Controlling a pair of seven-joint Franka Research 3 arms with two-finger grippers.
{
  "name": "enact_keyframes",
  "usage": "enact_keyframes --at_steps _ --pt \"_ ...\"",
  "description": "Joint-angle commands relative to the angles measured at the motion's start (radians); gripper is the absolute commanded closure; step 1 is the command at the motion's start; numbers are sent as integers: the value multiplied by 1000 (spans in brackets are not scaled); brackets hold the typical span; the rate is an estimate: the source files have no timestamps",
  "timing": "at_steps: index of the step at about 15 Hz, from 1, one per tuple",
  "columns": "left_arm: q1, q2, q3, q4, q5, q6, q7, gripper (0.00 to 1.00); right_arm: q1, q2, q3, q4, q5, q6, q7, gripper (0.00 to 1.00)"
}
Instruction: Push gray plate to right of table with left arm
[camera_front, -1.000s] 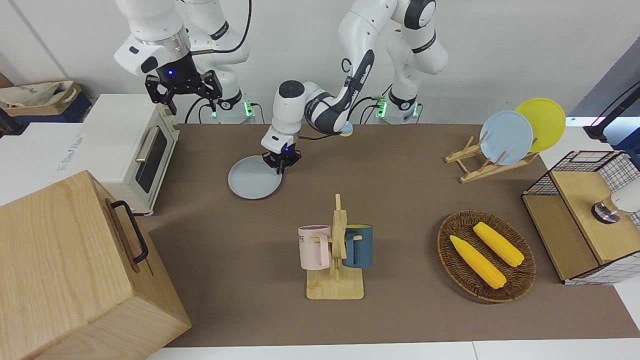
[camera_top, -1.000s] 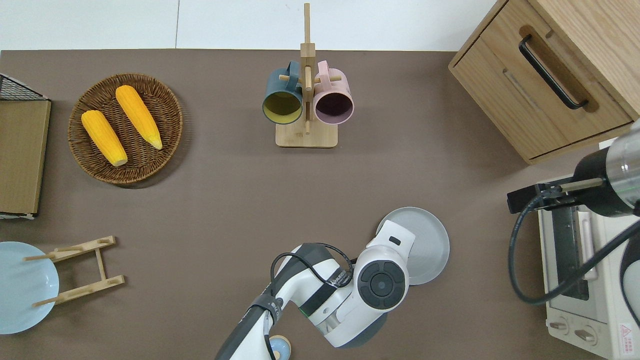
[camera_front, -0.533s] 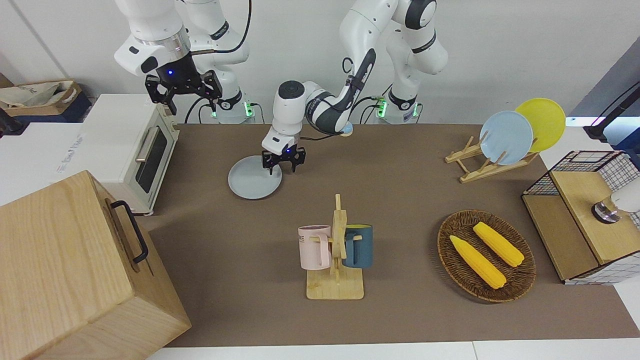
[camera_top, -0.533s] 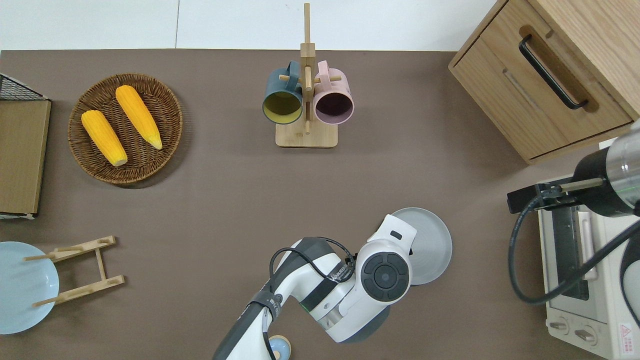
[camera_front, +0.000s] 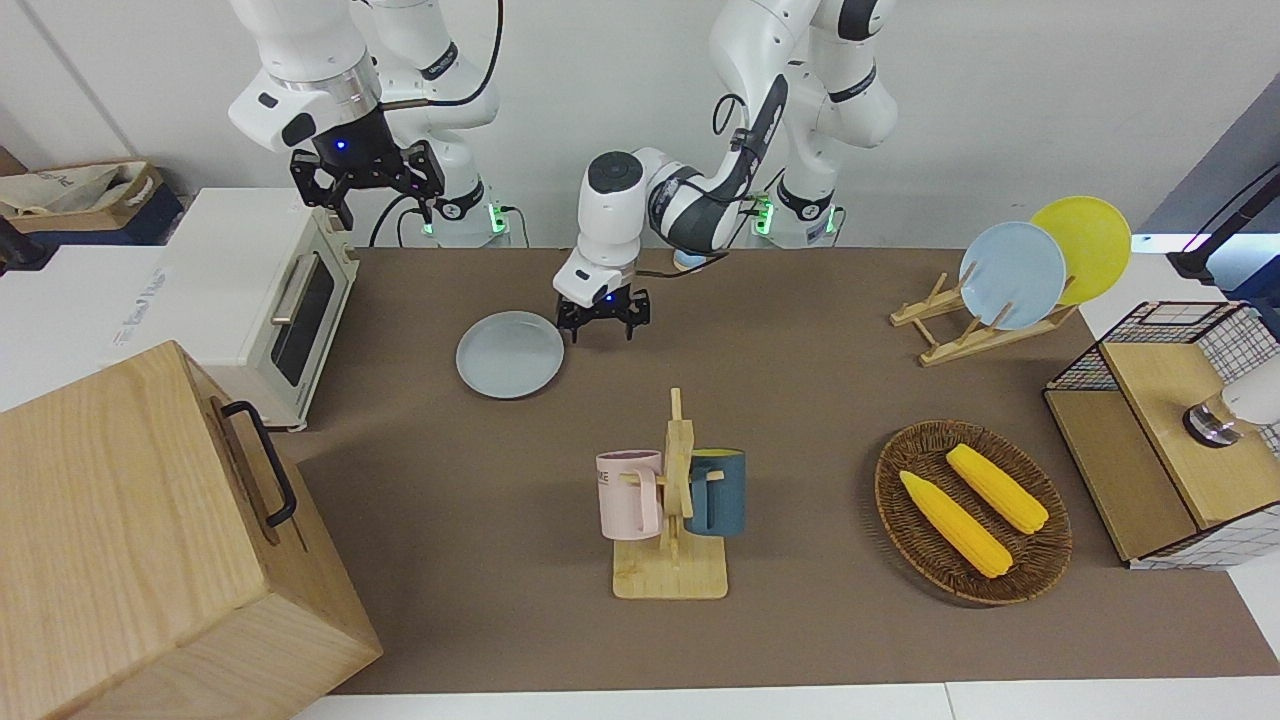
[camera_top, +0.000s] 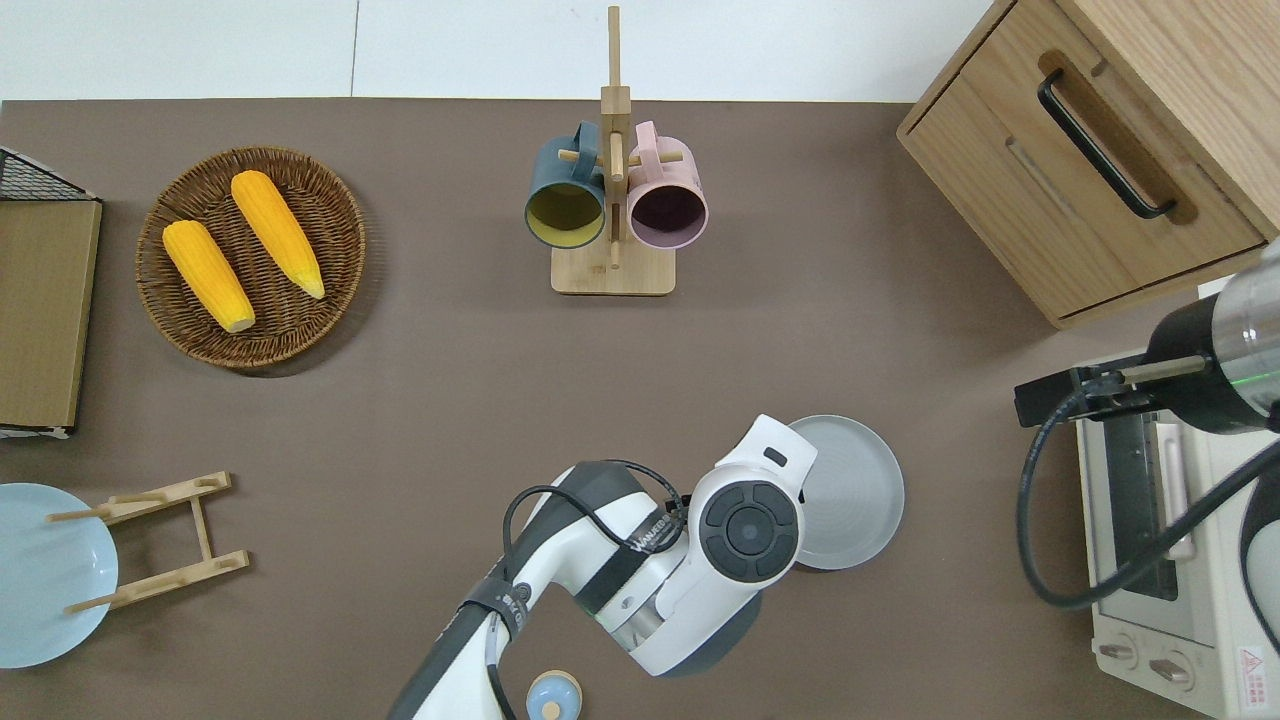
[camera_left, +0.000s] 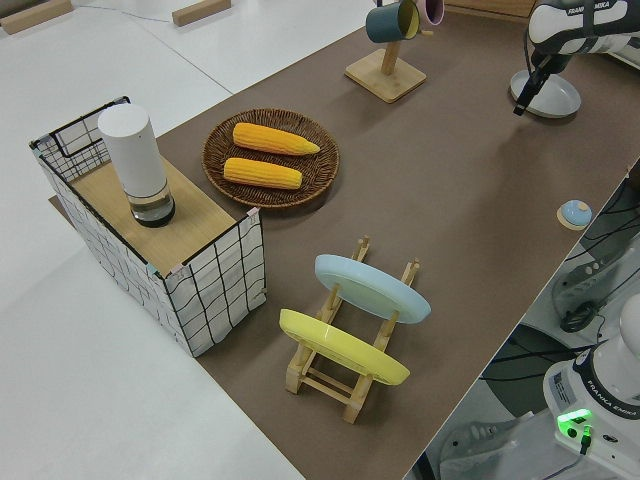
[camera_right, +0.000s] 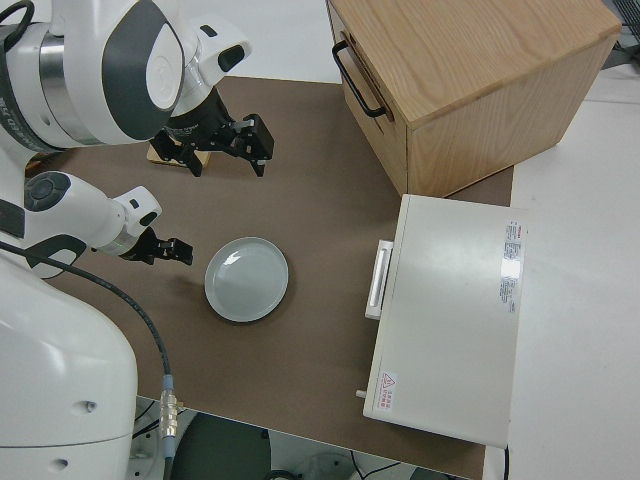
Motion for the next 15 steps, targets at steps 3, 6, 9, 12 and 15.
enact_keyframes --at_steps 3,6,9,12,15 --pt "149 -202 -4 -112 4 -161 223 9 -11 -8 4 -1 8 -12 -3 17" --pt "253 -280 -3 -110 -42 -276 378 7 -11 -8 6 -1 8 -12 -3 17" --pt "374 -344 -1 -107 -68 -373 542 7 -11 -8 4 1 8 -12 -3 17" --pt "488 -394 0 -95 -70 -454 675 7 -11 -8 4 -1 8 -12 -1 17" --pt "580 -415 2 -53 -68 -531 780 7 -11 -8 6 -1 8 -12 -1 17"
